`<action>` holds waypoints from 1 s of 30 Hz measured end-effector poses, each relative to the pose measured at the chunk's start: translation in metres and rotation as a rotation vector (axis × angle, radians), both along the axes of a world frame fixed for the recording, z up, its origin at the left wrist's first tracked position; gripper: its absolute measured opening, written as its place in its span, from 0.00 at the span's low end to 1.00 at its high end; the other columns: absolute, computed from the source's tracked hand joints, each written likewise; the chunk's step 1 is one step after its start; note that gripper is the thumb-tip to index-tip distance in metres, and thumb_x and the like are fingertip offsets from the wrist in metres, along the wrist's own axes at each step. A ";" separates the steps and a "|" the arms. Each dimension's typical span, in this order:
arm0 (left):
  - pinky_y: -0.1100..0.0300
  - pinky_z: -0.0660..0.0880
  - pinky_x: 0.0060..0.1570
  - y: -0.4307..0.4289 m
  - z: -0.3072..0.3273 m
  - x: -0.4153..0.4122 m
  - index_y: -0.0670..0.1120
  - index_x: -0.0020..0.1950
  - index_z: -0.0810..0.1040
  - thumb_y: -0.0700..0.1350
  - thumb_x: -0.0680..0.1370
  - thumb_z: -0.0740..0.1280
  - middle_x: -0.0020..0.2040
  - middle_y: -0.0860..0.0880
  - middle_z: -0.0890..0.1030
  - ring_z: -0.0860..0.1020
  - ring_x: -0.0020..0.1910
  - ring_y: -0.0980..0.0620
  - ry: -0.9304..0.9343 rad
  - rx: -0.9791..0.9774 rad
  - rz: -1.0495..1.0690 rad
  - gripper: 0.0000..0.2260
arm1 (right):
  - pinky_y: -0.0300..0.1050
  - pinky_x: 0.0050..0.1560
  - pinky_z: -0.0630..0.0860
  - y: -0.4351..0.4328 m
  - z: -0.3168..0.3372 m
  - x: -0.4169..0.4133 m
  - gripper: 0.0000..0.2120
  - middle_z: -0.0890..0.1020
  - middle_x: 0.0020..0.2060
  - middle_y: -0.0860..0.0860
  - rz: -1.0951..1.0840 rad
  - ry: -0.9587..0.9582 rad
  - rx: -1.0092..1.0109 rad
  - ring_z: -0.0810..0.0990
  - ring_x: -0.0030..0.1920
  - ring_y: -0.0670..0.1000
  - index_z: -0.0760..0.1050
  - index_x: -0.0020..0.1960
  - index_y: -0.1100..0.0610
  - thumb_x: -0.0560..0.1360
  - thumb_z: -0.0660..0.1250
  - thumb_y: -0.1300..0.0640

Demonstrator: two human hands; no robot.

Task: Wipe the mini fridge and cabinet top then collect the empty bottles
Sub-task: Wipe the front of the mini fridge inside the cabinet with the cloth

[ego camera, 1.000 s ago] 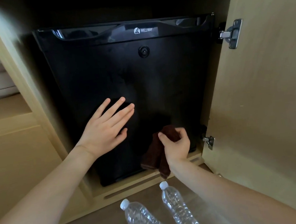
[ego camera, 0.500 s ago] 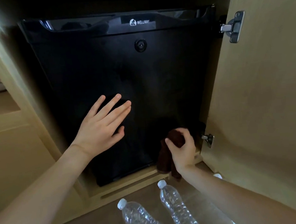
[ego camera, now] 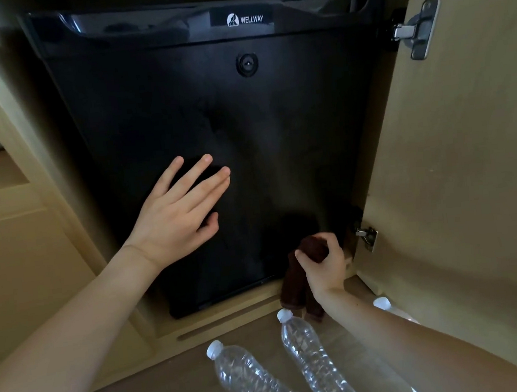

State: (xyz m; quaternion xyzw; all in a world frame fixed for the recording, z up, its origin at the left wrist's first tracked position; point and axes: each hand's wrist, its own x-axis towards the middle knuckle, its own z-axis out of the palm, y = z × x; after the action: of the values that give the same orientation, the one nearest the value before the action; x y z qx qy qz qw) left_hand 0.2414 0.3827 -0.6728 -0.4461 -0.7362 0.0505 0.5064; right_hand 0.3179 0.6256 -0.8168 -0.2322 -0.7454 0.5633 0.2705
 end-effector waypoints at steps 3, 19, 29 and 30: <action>0.41 0.58 0.76 -0.001 0.000 0.000 0.41 0.71 0.74 0.44 0.78 0.66 0.72 0.46 0.74 0.66 0.75 0.43 -0.010 0.001 0.003 0.22 | 0.40 0.53 0.74 0.007 -0.004 -0.001 0.18 0.78 0.54 0.53 -0.002 -0.042 -0.037 0.78 0.56 0.52 0.75 0.56 0.51 0.71 0.77 0.60; 0.42 0.53 0.77 -0.001 0.003 0.009 0.41 0.73 0.71 0.45 0.79 0.65 0.73 0.46 0.72 0.63 0.76 0.42 -0.084 -0.035 0.079 0.23 | 0.20 0.42 0.67 -0.071 0.005 0.011 0.18 0.72 0.56 0.51 0.052 -0.021 -0.055 0.74 0.48 0.44 0.74 0.58 0.54 0.72 0.71 0.68; 0.44 0.56 0.77 -0.031 0.003 0.015 0.42 0.75 0.68 0.43 0.80 0.66 0.76 0.45 0.69 0.61 0.77 0.43 -0.099 -0.168 0.128 0.24 | 0.33 0.45 0.70 -0.098 0.019 0.007 0.17 0.70 0.53 0.49 -0.033 -0.049 -0.157 0.75 0.47 0.49 0.74 0.57 0.53 0.72 0.71 0.66; 0.45 0.56 0.77 -0.035 0.002 0.014 0.42 0.76 0.67 0.43 0.80 0.66 0.76 0.45 0.68 0.61 0.77 0.44 -0.102 -0.179 0.130 0.24 | 0.29 0.41 0.68 -0.106 0.020 0.008 0.17 0.71 0.53 0.49 0.020 -0.040 -0.153 0.74 0.45 0.45 0.73 0.57 0.52 0.72 0.71 0.65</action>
State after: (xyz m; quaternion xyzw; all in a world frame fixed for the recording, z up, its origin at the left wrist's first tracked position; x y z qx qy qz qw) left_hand 0.2559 0.3479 -0.6711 -0.4427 -0.7809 0.1260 0.4223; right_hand 0.3259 0.5192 -0.7970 -0.2560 -0.7078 0.6164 0.2315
